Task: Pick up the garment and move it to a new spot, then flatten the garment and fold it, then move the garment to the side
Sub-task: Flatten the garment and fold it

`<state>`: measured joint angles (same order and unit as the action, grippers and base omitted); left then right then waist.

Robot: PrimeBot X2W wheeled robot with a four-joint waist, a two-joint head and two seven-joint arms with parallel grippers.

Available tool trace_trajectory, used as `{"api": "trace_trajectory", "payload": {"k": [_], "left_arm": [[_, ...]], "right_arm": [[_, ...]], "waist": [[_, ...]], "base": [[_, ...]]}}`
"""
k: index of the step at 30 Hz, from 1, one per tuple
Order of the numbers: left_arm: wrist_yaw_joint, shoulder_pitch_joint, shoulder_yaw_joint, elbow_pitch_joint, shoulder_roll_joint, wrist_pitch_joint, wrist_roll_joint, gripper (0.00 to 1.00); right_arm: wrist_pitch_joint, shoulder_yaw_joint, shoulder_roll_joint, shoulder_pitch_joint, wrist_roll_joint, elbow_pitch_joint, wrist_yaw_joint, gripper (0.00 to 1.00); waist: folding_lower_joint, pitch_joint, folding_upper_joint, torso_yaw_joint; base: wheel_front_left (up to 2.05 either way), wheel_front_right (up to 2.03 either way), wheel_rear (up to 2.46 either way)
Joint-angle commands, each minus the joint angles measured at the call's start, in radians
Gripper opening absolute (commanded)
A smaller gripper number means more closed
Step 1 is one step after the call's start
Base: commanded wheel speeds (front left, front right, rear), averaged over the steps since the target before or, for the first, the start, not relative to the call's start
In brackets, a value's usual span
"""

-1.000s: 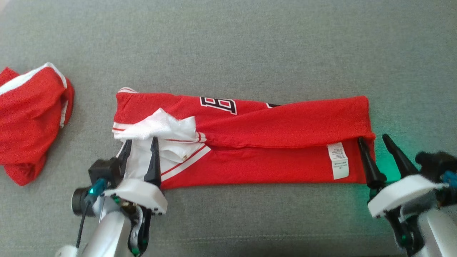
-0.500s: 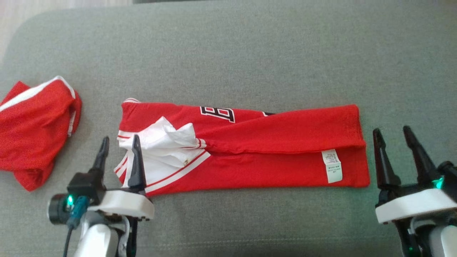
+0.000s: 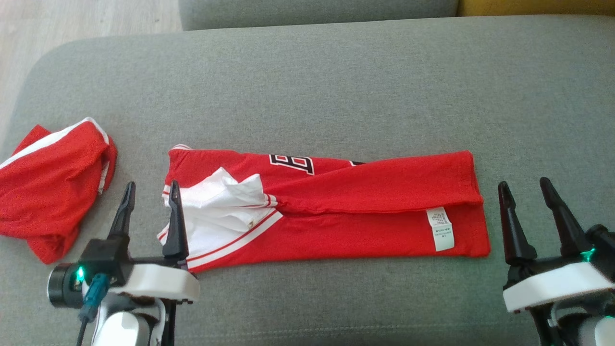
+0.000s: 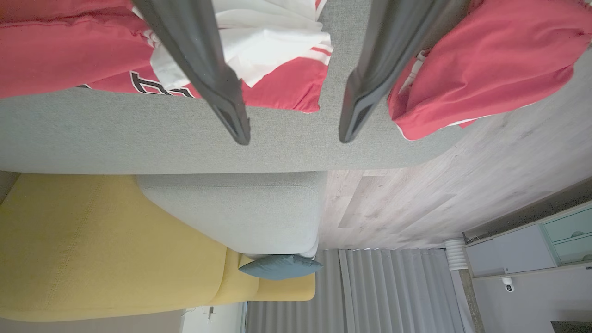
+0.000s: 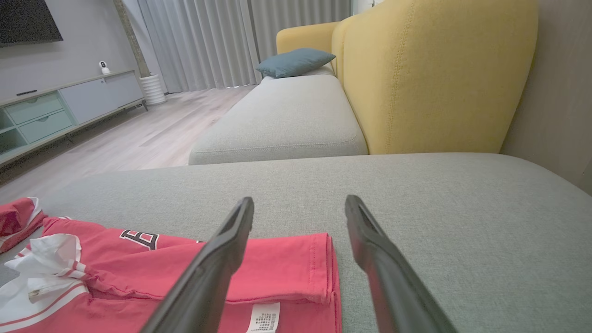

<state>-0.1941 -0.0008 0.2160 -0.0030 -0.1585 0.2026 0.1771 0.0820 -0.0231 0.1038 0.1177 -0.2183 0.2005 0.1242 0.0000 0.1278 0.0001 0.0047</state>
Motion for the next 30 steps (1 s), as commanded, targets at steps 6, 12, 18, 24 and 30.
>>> {"api": "trace_trajectory", "payload": {"k": [6, 12, 18, 24, 30], "left_arm": [[-0.010, -0.021, -0.026, -0.050, -0.024, -0.008, -0.017, 1.00], [-0.006, -0.039, -0.012, -0.056, -0.030, -0.011, -0.024, 1.00], [0.006, -0.088, 0.013, -0.058, -0.031, -0.004, -0.039, 1.00], [0.014, -0.152, 0.037, -0.043, -0.024, 0.009, -0.056, 1.00], [0.021, -0.190, 0.053, -0.019, -0.016, 0.025, -0.060, 1.00]], "right_arm": [[0.009, 0.006, 0.000, -0.015, 0.005, 0.035, 0.007, 1.00], [0.034, -0.005, 0.011, -0.027, -0.004, -0.025, 0.007, 1.00], [0.047, -0.009, 0.041, -0.102, -0.032, -0.166, 0.007, 1.00], [0.061, 0.001, 0.065, -0.207, -0.052, -0.317, 0.007, 1.00], [0.138, 0.022, 0.068, -0.243, -0.059, -0.440, 0.007, 1.00]], "waist": [[0.0000, 0.004, -0.0001, 0.000], [0.0000, 0.026, -0.0001, 0.008], [0.0000, 0.081, -0.0001, 0.027], [0.0000, 0.136, -0.0001, 0.050], [0.0000, 0.159, -0.0001, 0.064]], "base": [[0.00, 0.00, 0.00], [0.00, 0.00, 0.00], [0.00, 0.00, 0.00], [0.00, 0.00, 0.00], [0.00, 0.00, 0.00]]}}
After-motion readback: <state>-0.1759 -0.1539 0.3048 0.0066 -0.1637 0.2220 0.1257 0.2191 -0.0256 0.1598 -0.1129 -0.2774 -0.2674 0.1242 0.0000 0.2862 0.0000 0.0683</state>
